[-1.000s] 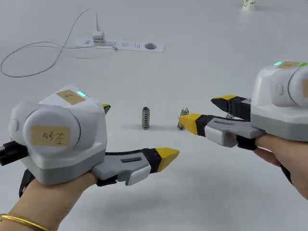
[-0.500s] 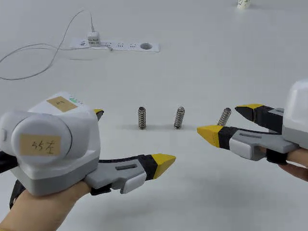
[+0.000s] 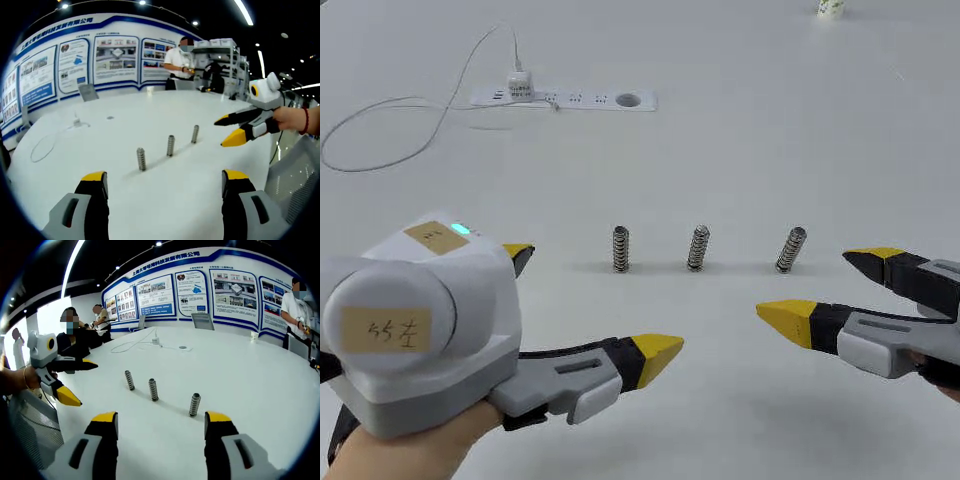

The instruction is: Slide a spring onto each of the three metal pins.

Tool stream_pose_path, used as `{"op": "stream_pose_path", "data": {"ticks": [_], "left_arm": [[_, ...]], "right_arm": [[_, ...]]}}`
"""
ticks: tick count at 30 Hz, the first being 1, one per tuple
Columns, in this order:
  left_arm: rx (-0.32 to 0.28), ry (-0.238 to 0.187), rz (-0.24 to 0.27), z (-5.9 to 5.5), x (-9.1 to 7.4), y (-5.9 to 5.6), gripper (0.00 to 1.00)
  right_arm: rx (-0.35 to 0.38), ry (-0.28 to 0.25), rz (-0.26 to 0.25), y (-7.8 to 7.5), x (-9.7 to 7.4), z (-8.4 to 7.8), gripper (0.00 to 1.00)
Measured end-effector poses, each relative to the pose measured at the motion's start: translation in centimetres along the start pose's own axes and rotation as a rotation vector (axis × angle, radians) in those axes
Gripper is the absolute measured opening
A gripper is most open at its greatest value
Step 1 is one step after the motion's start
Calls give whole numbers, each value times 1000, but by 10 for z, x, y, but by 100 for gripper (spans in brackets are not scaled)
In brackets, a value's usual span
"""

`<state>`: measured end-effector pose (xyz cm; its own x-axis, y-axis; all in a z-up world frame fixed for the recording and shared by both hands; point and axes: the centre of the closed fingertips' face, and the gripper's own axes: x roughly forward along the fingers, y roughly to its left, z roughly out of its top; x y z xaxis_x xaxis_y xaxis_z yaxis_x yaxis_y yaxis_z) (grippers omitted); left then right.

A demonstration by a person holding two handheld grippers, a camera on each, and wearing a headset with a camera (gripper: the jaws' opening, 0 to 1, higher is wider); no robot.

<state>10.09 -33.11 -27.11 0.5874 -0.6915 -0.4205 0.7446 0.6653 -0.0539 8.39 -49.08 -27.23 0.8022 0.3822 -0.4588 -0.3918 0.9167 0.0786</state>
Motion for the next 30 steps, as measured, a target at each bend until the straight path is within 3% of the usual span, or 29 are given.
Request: {"op": "stream_pose_path", "data": {"ticks": [8, 30], "left_arm": [[-2, 18, 21, -6, -2, 4, 95], [-19, 20, 15, -8, -1, 2, 94]], "right_arm": [[-1, -5, 2, 1, -4, -2, 73], [19, -9, -33, -5, -7, -14, 80]]}}
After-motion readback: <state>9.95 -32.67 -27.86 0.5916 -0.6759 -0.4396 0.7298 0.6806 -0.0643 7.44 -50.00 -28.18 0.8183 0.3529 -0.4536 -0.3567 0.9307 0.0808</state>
